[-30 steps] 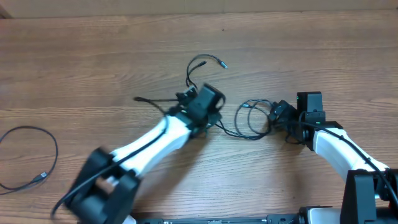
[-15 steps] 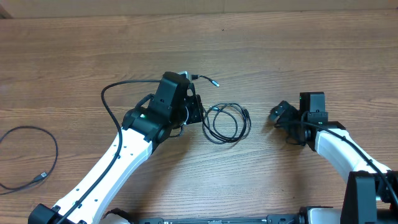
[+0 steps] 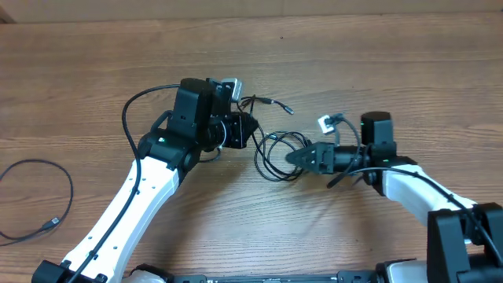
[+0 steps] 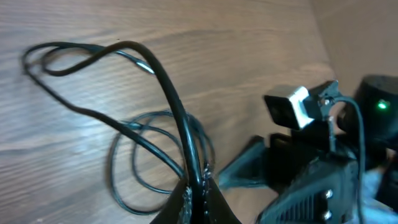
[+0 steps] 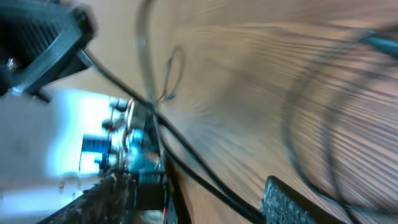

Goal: Untangle cables

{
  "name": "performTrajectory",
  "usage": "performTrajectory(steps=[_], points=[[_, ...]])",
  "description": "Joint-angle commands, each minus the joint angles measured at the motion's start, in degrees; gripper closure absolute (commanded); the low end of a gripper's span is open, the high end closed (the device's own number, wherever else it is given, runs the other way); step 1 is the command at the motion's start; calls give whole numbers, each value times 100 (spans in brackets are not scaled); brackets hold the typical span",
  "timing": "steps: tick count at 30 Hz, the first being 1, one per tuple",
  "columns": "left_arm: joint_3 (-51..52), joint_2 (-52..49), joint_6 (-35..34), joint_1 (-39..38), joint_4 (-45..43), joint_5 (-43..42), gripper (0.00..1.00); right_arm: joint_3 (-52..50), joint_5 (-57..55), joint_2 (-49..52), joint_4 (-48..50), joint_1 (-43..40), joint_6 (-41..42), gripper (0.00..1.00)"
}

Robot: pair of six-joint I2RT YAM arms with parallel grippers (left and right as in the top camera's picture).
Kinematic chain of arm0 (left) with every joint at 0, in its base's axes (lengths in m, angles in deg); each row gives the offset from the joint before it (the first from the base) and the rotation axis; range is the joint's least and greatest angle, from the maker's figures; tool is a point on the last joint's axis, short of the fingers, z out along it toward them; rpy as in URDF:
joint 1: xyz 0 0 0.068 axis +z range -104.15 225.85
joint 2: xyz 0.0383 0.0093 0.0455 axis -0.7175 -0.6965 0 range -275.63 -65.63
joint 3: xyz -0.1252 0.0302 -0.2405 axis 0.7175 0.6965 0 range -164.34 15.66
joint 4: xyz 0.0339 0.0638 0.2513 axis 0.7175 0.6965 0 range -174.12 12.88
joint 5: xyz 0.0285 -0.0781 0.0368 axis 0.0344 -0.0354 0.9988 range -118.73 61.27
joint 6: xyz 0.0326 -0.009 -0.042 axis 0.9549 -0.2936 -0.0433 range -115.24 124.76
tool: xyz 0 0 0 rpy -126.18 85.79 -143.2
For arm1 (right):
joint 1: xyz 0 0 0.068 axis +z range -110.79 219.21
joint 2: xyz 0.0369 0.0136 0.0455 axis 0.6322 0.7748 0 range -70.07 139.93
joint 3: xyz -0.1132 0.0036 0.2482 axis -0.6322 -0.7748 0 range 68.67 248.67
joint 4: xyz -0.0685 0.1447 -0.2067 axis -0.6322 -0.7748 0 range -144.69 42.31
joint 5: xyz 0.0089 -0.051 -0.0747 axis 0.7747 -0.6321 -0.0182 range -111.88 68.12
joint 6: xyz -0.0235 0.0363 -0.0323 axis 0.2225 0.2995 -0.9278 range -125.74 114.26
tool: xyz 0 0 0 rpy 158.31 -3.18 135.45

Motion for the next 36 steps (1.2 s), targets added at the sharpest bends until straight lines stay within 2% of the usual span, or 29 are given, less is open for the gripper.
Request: performTrajectory(steps=[1, 2, 3, 6, 16, 20, 22, 24, 25, 27, 29, 31, 36], points=[[4, 44, 133, -7, 4, -754, 96, 4, -264, 11, 640, 520, 822, 34], [4, 44, 129, -7, 7, -802, 96, 4, -546, 11, 868, 658, 1158, 36], [2, 44, 114, -7, 24, -798, 96, 4, -824, 11, 1191, 822, 1475, 42], [4, 44, 118, -4, 107, -798, 95, 4, -1167, 11, 1744, 1034, 1886, 48], [2, 44, -61, -7, 55, -835, 96, 4, -2138, 11, 1851, 1209, 2999, 70], [4, 44, -57, -7, 26, -925, 96, 4, -2332, 11, 1987, 1510, 3139, 76], [4, 44, -79, -7, 4, -925, 96, 4, -2656, 11, 1884, 1711, 3080, 87], [4, 44, -205, -4, 11, -927, 96, 4, -3543, 11, 1368, 1860, 2754, 96], [4, 44, -181, 9, 9, -925, 96, 4, -4360, 11, 890, 1849, 2745, 96], [2, 66, -140, 162, 68, -927, 96, 7, -5368, 9, 426, 1650, 2653, 96], [2, 105, -138, 378, 179, -927, 96, 17, -5904, 4, 155, 1318, 2634, 96], [2, 144, -140, 693, 251, -955, 96, 22, -6048, -13, 28, 981, 2629, 96], [-225, 313, 79, 2291, 262, -1364, 96, 22, -6063, -109, -463, -726, 2490, 96]])
